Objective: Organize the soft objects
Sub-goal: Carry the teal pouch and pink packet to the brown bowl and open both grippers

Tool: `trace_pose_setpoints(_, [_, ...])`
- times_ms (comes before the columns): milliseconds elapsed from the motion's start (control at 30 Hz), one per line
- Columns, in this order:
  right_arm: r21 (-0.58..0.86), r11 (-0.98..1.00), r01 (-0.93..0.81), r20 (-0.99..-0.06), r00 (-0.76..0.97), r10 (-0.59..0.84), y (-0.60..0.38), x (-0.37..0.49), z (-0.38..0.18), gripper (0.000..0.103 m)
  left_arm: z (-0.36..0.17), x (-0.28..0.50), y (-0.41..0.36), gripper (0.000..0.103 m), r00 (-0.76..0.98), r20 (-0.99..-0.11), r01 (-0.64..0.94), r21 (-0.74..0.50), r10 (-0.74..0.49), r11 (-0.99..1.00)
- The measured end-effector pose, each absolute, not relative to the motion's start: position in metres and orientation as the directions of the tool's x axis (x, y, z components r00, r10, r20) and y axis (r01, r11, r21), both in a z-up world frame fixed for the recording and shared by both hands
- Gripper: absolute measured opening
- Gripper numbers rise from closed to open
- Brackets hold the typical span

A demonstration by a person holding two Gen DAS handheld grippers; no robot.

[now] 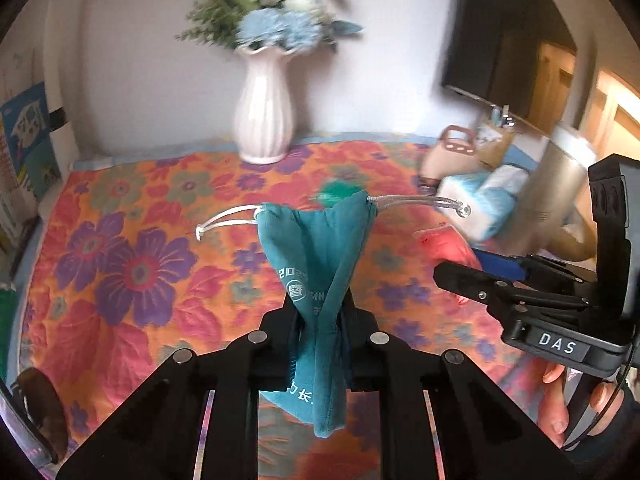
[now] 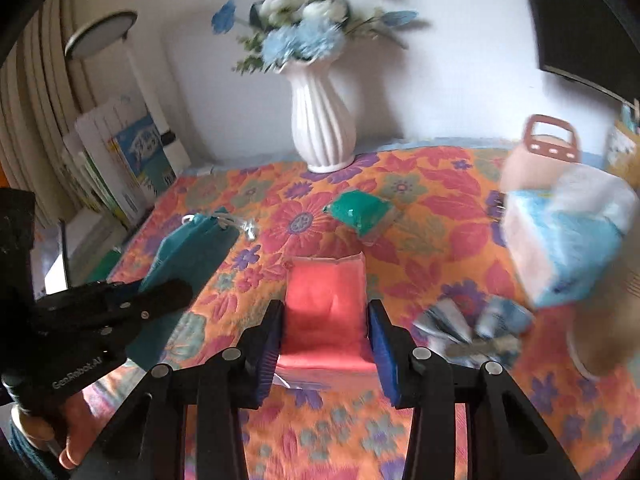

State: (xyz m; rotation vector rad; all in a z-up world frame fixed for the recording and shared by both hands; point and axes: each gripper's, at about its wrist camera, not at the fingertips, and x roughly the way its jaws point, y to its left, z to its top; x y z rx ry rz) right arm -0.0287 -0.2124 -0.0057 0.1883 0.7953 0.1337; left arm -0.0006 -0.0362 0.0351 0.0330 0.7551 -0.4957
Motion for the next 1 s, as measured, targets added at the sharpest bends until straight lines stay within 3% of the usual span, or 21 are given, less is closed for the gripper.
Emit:
trace_pose_setpoints(133, [0.218, 0.976, -0.021, -0.687, 0.706, 0.169, -0.23, -0.055, 0.018, 0.041, 0.045, -0.016, -0.06, 0.014, 0.598, -0.646, 0.497, -0.165, -0.474, 0.852])
trace_pose_setpoints(333, [0.196, 0.981, 0.006, -0.773, 0.616, 0.151, -0.263, -0.091, 0.028, 0.041, 0.056, -0.041, -0.104, 0.014, 0.519, -0.635, 0.601, -0.206, -0.572, 0.773])
trace_pose_setpoints(533, [0.235, 0.963, 0.132, -0.787, 0.608, 0.108, -0.335, -0.136, 0.039, 0.041, 0.074, -0.075, -0.16, 0.014, 0.477, -0.623, 0.705, -0.151, -0.621, 0.693])
trace_pose_setpoints(767, [0.265, 0.924, 0.277, -0.738, 0.674, 0.01, -0.413, -0.184, 0.067, 0.041, 0.088, -0.109, -0.232, 0.014, 0.362, -0.613, 0.817, -0.154, -0.702, 0.556])
trace_pose_setpoints(1000, [0.309, 0.869, 0.386, -0.667, 0.74, -0.092, -0.483, -0.215, 0.095, 0.041, 0.099, -0.13, -0.319, 0.014, 0.356, -0.615, 0.872, -0.052, -0.703, 0.486])
